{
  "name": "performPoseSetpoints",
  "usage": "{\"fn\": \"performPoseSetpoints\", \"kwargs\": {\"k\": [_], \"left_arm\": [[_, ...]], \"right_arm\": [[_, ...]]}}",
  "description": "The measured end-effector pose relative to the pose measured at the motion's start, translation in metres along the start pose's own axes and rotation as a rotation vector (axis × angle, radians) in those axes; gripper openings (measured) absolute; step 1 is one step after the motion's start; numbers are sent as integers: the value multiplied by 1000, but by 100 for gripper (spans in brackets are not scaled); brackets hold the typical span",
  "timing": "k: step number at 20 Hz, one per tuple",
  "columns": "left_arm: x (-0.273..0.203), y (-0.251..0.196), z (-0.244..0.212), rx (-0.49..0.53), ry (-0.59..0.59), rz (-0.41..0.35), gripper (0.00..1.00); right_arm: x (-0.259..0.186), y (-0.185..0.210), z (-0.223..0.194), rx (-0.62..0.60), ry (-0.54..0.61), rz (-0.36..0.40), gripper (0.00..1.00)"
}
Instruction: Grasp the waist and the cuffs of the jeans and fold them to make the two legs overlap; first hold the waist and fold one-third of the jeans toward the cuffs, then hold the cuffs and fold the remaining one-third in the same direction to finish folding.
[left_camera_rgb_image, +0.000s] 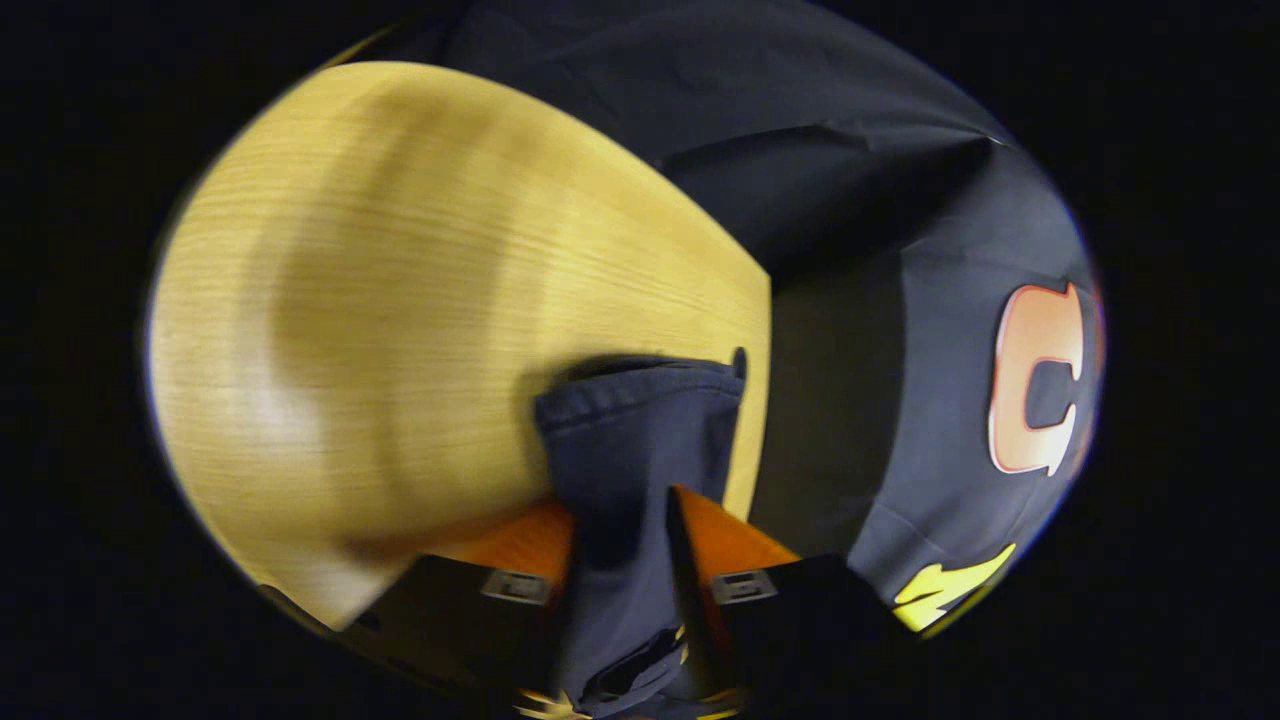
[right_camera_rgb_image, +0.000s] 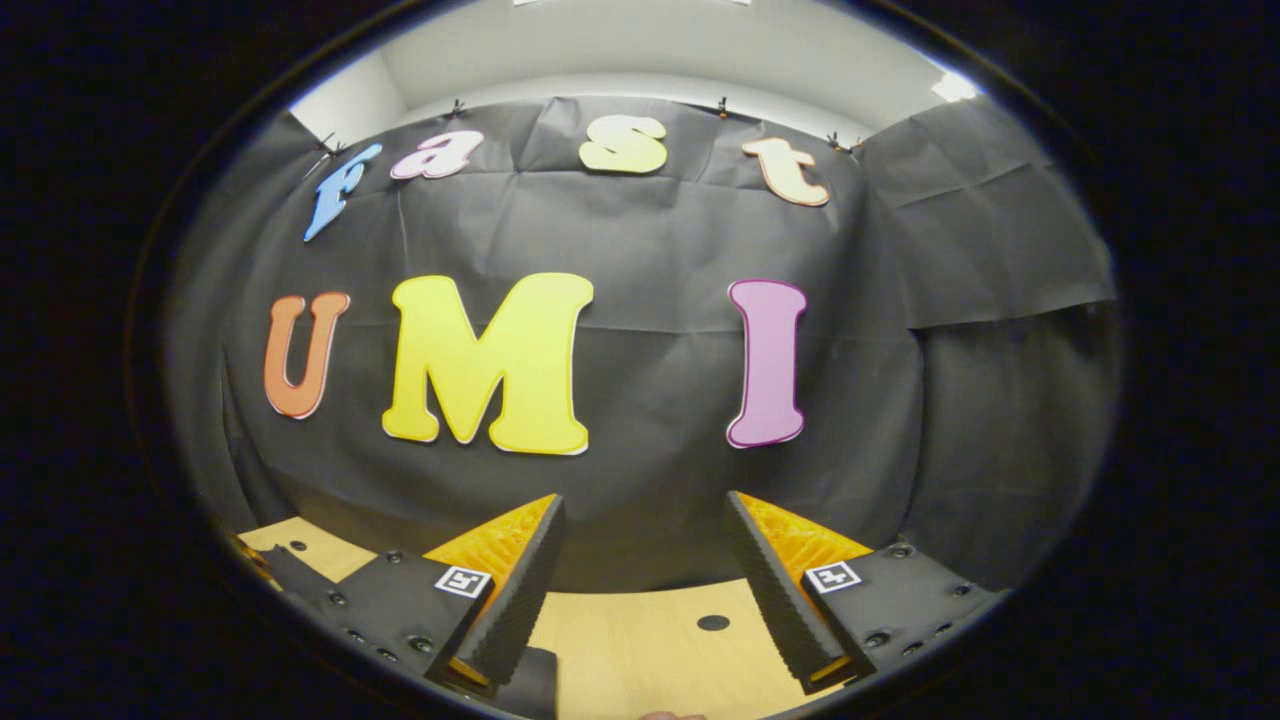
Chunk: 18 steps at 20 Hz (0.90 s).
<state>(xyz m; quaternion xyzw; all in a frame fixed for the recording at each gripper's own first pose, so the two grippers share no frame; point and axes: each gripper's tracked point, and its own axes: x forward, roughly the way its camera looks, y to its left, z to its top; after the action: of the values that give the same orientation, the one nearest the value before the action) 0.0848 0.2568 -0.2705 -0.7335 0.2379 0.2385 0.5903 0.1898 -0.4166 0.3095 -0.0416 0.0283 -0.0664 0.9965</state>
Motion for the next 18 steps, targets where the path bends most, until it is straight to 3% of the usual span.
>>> {"fn": "performPoseSetpoints", "kwargs": {"k": [1, 5, 8, 10, 13, 17, 18], "left_arm": [[4, -6, -4, -27, -2, -6, 12], [8, -4, -7, 40, 1, 9, 4], [6, -4, -6, 48, 6, 13, 4], [5, -4, -8, 78, -1, 29, 4], [-4, -19, -13, 279, -36, 39, 3], [-27, -63, -32, 560, -87, -9, 3], [-34, -75, -39, 626, -100, -26, 3]], "right_arm": [[-1, -2, 1, -7, -1, 0, 92], [2, -6, -3, -2, 8, -5, 92], [5, -8, -10, 14, 35, 0, 92], [6, -6, -7, 7, 26, 5, 98], [5, -7, -6, 1, 33, 13, 98], [4, -7, -3, -1, 25, 13, 98], [3, -7, -2, 1, 22, 14, 92]]}}
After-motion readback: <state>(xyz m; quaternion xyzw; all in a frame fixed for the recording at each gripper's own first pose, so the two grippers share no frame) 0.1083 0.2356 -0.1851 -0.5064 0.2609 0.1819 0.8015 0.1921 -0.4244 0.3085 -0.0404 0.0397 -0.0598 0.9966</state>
